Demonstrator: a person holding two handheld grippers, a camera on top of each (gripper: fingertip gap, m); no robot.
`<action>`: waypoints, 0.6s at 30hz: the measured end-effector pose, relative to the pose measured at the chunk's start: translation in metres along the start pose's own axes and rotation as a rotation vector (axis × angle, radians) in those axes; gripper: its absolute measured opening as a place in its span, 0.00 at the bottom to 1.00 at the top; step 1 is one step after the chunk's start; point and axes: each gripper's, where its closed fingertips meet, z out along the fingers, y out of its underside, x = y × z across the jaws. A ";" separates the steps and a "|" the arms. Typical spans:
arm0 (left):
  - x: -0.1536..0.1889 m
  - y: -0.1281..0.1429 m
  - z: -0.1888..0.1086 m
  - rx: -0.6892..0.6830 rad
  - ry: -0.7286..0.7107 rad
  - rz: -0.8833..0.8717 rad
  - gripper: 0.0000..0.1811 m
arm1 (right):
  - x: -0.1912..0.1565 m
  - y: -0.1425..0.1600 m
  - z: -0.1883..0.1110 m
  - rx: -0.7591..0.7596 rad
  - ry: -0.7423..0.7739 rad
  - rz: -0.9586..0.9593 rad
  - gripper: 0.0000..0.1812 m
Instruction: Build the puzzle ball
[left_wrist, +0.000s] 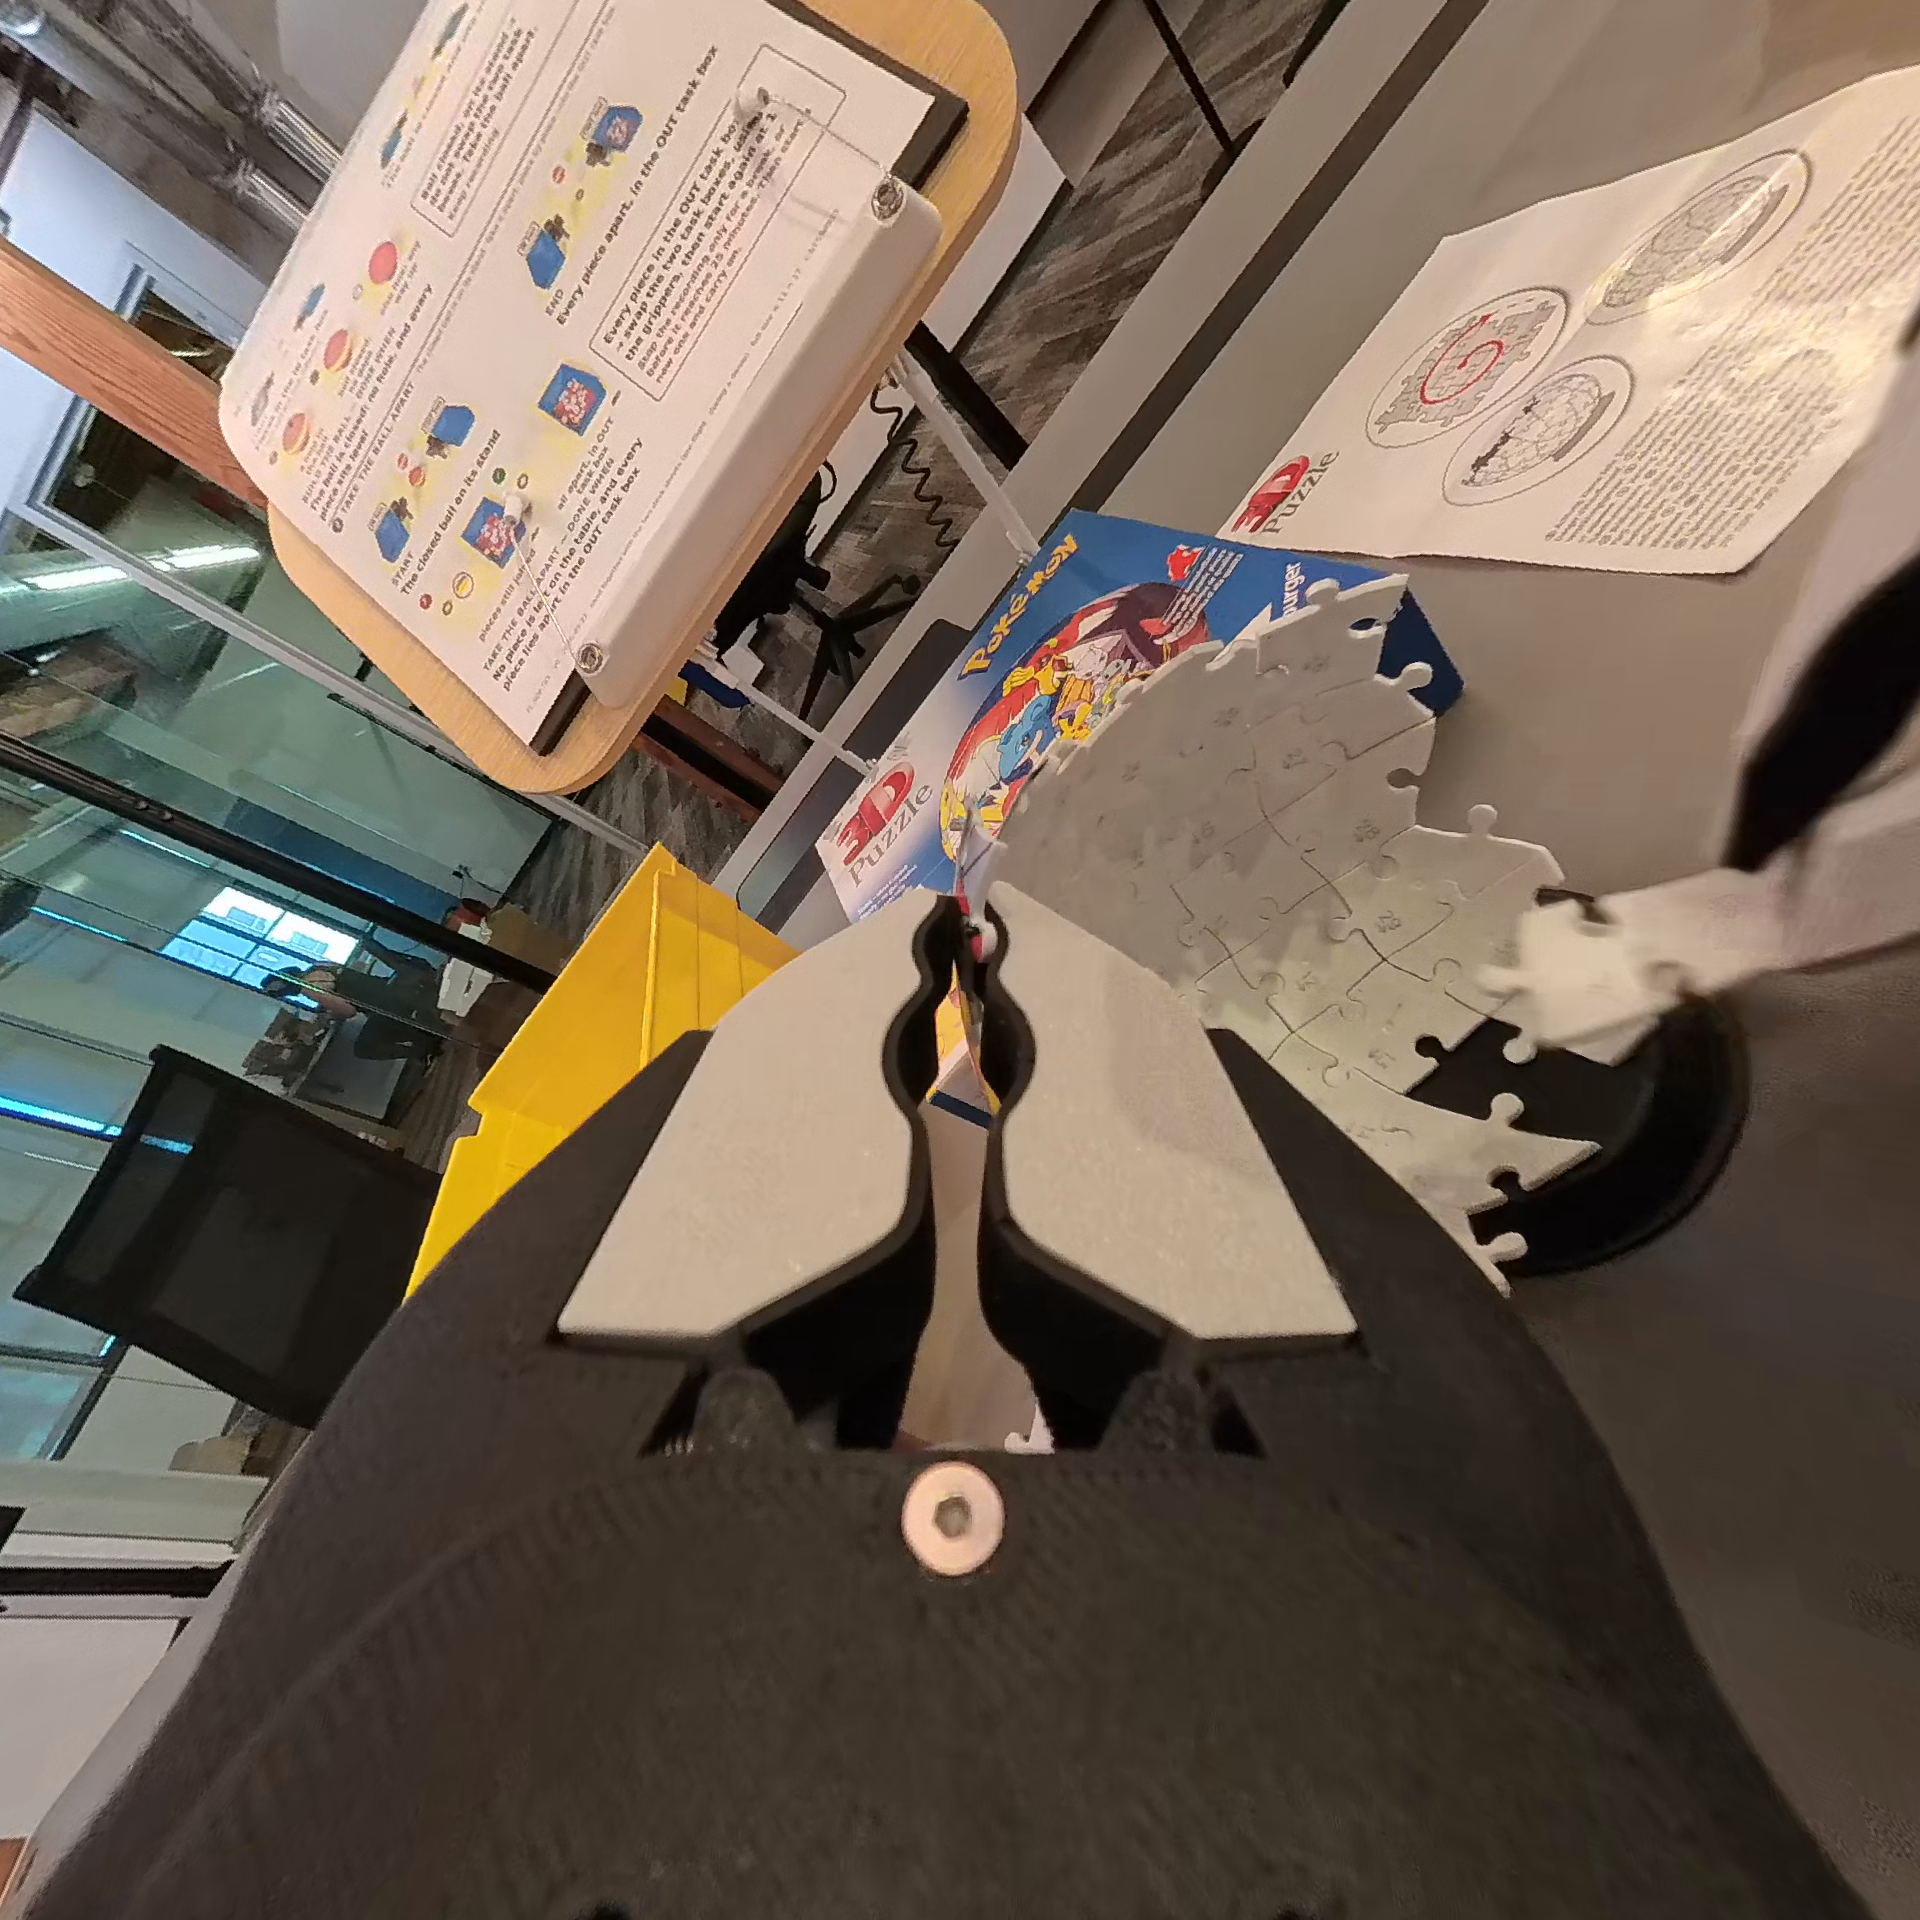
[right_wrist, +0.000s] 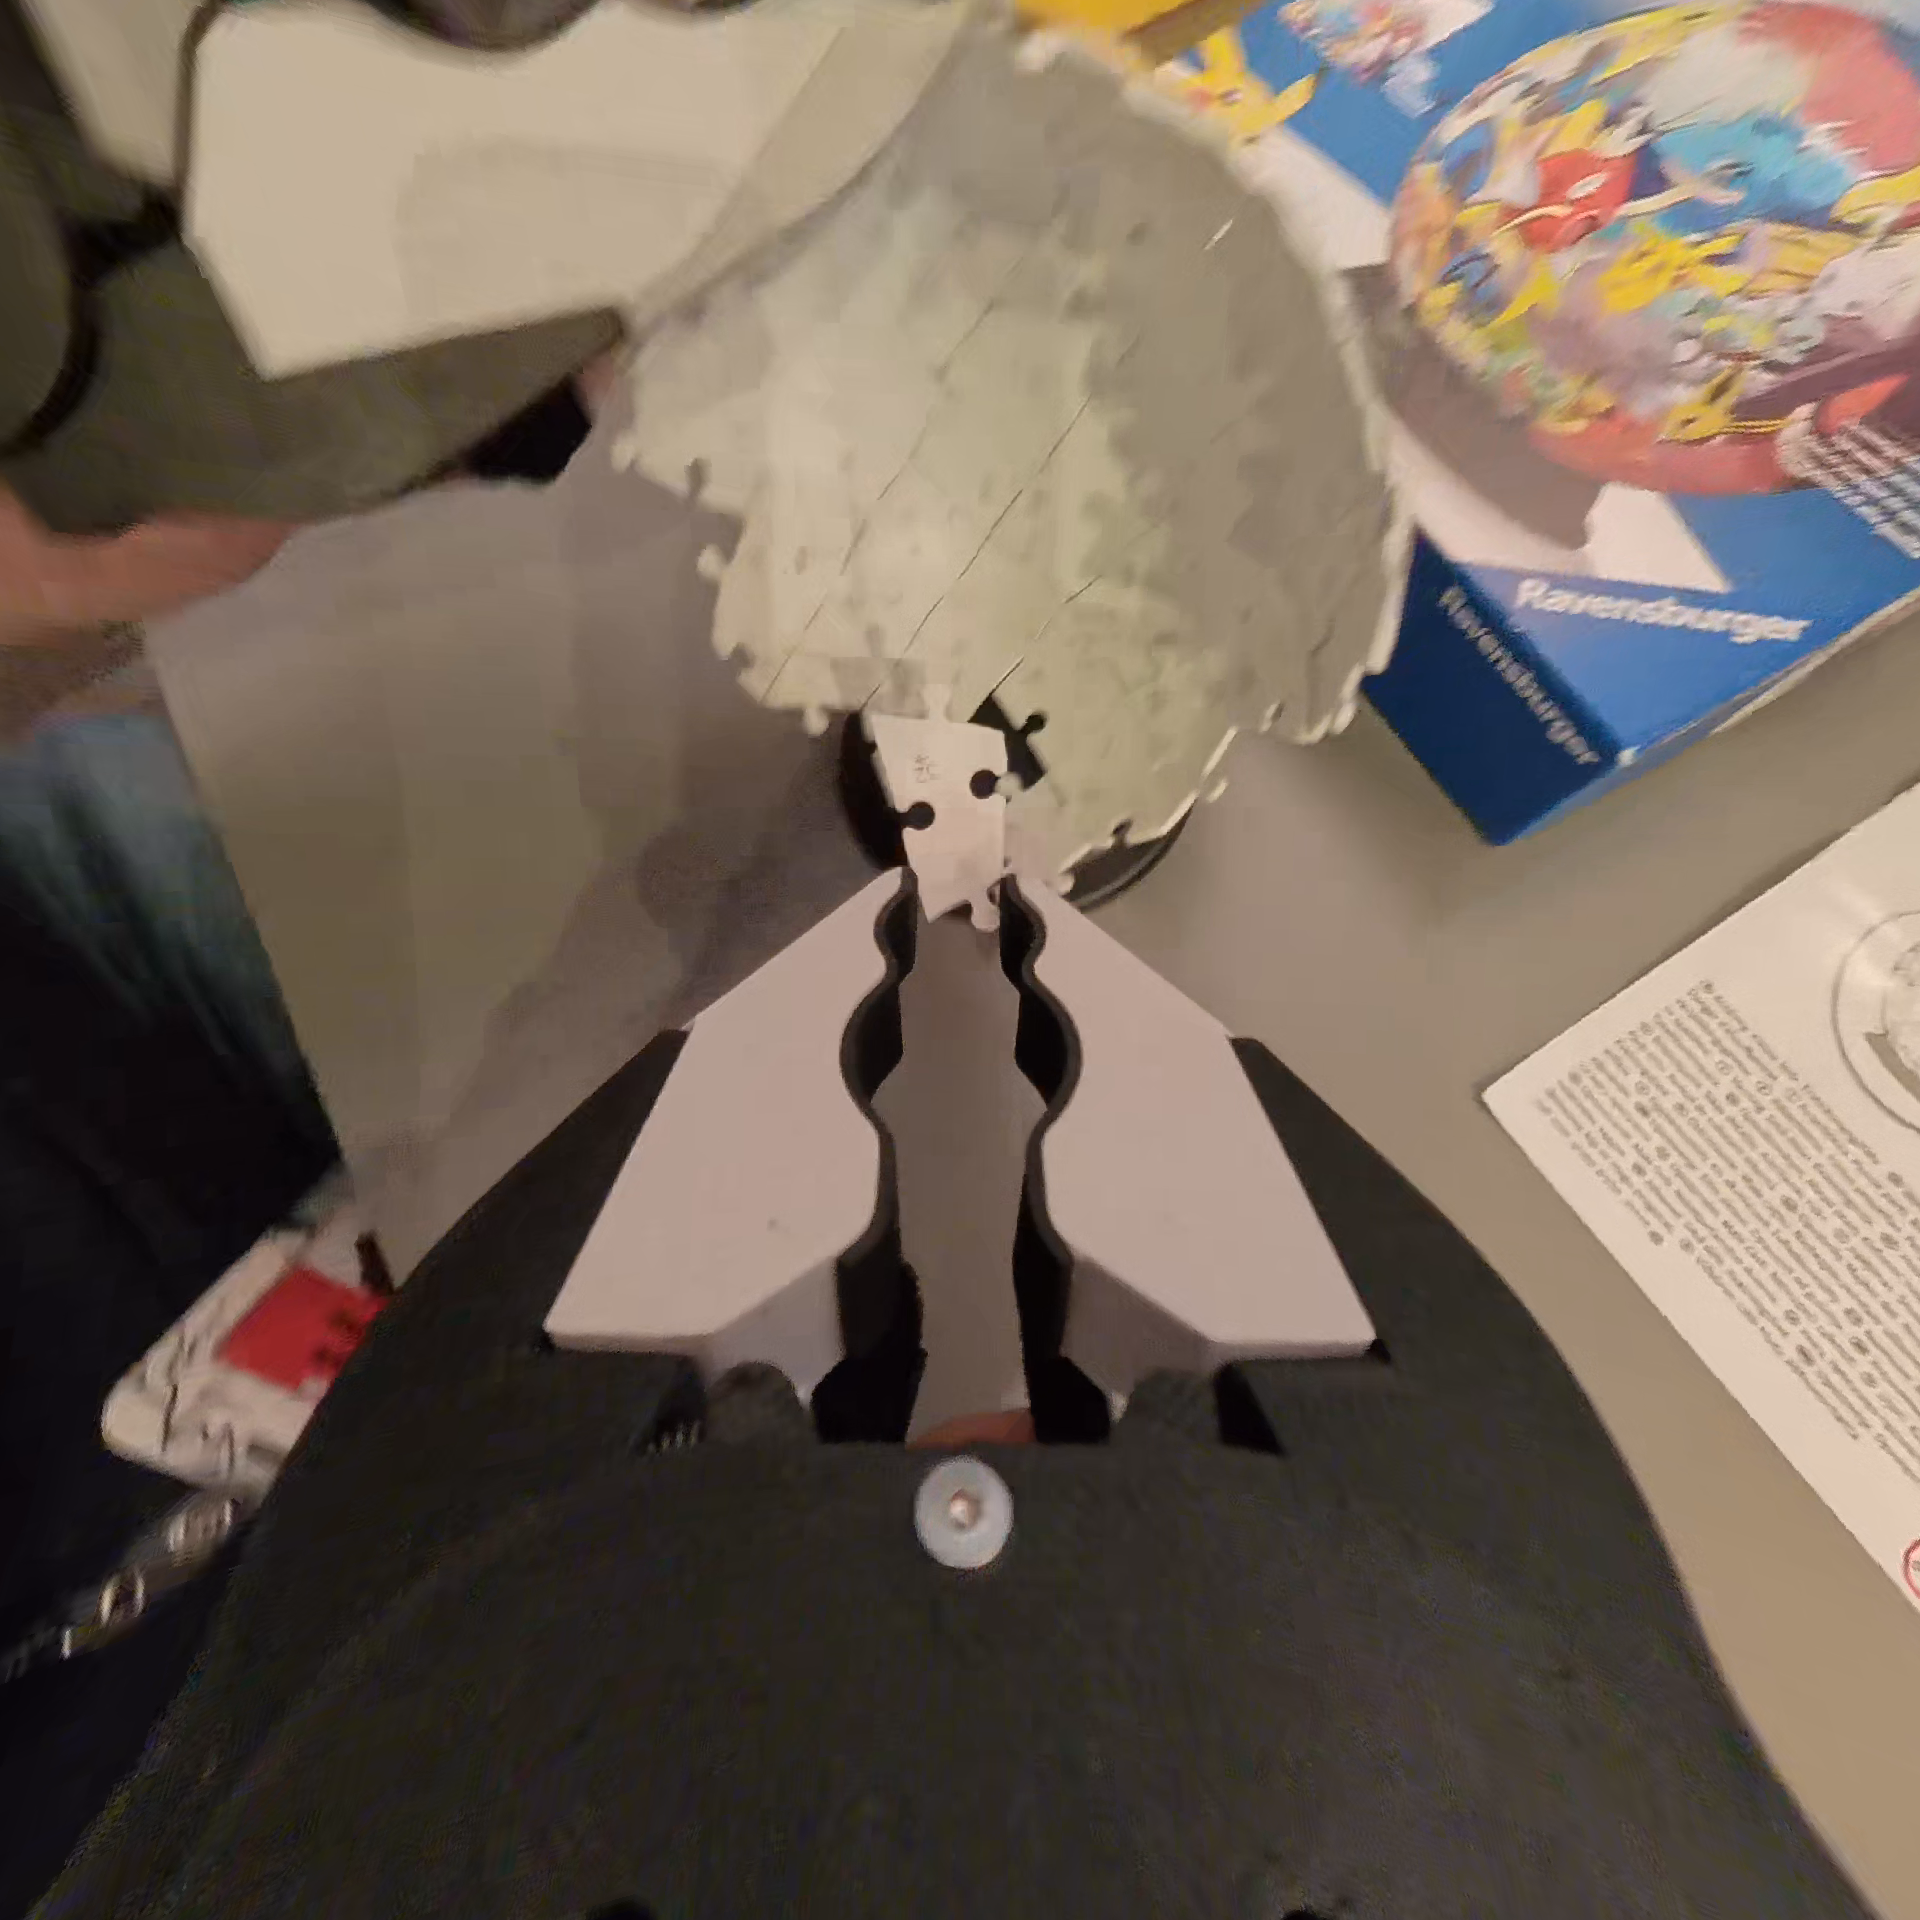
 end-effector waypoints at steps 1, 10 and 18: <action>0.000 -0.001 0.000 0.002 0.001 -0.001 0.01 | 0.003 -0.005 0.004 0.002 0.026 0.032 0.08; -0.001 -0.001 -0.002 0.007 0.003 -0.010 0.01 | 0.006 0.001 0.035 -0.074 0.159 0.177 0.11; 0.001 -0.002 -0.002 0.012 0.007 -0.015 0.01 | -0.004 -0.016 0.026 -0.001 0.105 0.130 0.12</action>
